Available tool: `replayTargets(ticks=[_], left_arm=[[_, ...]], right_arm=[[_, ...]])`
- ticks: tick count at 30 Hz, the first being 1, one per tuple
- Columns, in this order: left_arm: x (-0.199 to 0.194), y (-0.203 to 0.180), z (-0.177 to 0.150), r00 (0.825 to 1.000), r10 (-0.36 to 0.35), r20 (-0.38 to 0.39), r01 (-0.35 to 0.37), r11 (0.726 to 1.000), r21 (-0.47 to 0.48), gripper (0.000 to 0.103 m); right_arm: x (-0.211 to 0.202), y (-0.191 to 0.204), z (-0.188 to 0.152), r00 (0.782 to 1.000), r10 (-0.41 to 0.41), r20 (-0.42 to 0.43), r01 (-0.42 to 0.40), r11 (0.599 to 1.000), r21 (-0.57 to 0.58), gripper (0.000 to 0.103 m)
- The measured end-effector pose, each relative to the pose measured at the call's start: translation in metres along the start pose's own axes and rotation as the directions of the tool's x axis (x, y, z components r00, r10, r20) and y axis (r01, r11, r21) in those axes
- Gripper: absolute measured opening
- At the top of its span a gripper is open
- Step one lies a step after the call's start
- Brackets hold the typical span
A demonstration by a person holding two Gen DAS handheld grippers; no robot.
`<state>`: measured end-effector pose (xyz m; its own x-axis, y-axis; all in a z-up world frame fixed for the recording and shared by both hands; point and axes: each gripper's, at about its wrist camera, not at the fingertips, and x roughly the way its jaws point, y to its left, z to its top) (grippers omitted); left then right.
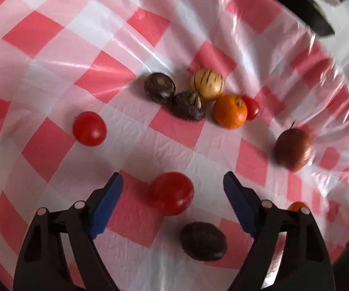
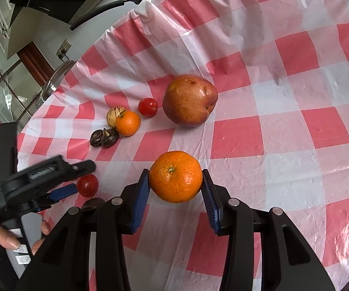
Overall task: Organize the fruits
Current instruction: 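Grasp the large red tomato with the left gripper, then carry the tangerine and tomato into the white box and open both grippers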
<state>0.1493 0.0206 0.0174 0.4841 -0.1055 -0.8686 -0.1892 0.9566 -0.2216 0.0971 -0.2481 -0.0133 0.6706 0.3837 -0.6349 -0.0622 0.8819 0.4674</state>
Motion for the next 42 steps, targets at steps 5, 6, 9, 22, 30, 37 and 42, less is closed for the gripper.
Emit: replayTargets(ticks=[5, 6, 9, 22, 30, 37, 42], left_arm=[[0.004, -0.002, -0.003, 1.000, 0.023, 0.004, -0.023, 0.999, 0.046, 0.052], [0.004, -0.001, -0.003, 1.000, 0.029, 0.008, -0.030, 0.998, 0.051, 0.046], [0.003, -0.004, -0.005, 0.999, 0.043, 0.006, -0.043, 0.993, 0.111, 0.039], [-0.032, 0.018, -0.043, 0.993, -0.045, 0.106, 0.037, 0.997, 0.071, 0.037], [-0.068, 0.055, -0.079, 0.986, -0.079, 0.144, 0.086, 0.996, -0.039, 0.037], [-0.105, 0.090, -0.128, 0.984, -0.089, 0.153, 0.103, 0.991, -0.086, 0.037], [-0.134, 0.121, -0.159, 0.981, -0.099, 0.164, 0.117, 0.987, -0.107, 0.038]], right_arm=[[0.000, 0.000, 0.000, 1.000, 0.000, -0.001, 0.000, 1.000, -0.001, 0.042], [0.000, 0.000, 0.000, 1.000, 0.000, 0.000, 0.000, 1.000, -0.001, 0.042], [0.000, 0.000, 0.000, 1.000, 0.001, -0.001, -0.001, 1.000, 0.000, 0.042], [0.001, 0.001, 0.000, 1.000, 0.005, -0.012, -0.005, 1.000, -0.001, 0.042], [0.001, 0.000, -0.001, 1.000, 0.002, -0.011, -0.002, 1.000, 0.010, 0.042], [-0.005, 0.000, -0.002, 1.000, -0.001, 0.011, 0.001, 1.000, 0.015, 0.042], [-0.030, 0.019, -0.033, 0.999, 0.043, -0.026, -0.042, 0.999, 0.027, 0.042]])
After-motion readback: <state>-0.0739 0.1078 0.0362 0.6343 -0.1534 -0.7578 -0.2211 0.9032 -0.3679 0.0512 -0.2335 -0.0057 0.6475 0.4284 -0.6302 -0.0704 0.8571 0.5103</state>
